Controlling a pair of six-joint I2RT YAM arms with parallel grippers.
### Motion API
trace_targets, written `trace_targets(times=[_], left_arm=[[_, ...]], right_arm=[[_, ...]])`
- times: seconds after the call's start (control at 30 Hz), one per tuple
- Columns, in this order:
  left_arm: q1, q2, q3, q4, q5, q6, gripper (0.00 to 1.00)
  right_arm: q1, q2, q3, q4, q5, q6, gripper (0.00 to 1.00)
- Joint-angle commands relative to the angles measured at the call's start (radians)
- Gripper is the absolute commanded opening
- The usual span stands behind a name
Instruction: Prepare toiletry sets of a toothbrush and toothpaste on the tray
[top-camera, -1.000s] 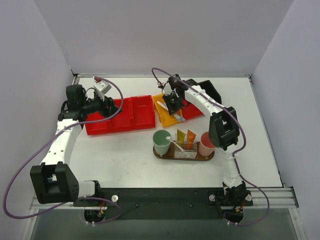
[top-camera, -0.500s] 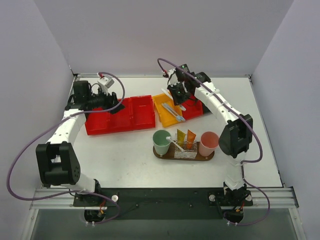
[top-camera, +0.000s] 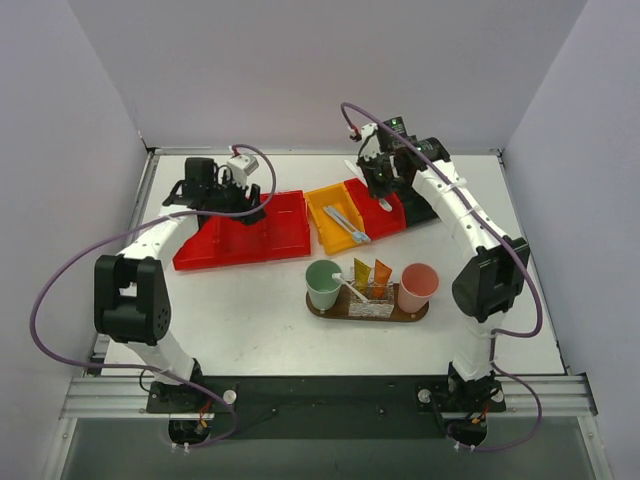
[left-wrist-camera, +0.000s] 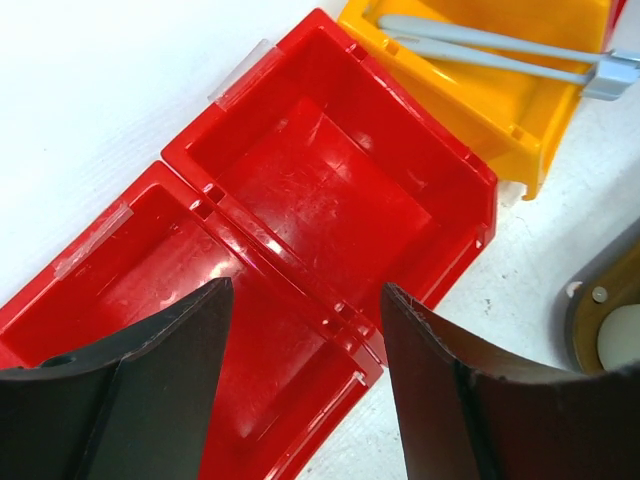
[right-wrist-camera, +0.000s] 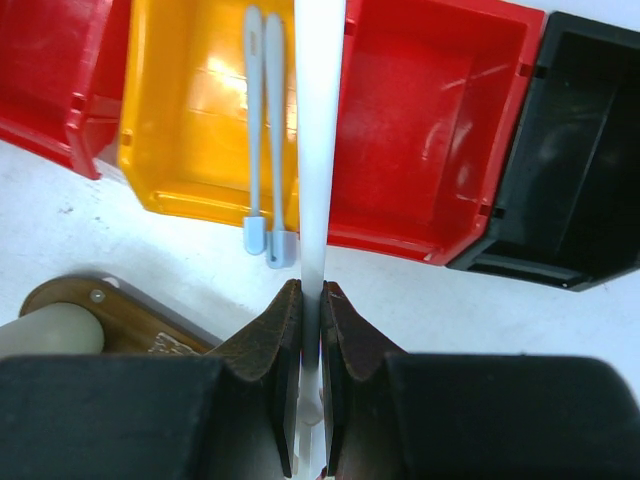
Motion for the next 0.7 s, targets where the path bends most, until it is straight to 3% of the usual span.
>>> trace_targets(times=[0.0,0.3,0.67], left_arm=[[-0.025,0.045,0.052,0.012,-0.113,0.007,0.71],[-0.057,0.127,0.082,0.0,-0.147,0.009,0.71],[-0.097,0.2,0.115,0.0,-0.196,-0.003,0.68]], right_arm=[[-0.056,-0.002,-0.025,-0.016,0.034,-0.029,0.0],[-0.123,0.039,-0.041,-0.003,0.032,-0.059,0.0],[-0.137,-0.082,-0.149,0.02,-0.032,-0.036,0.0]])
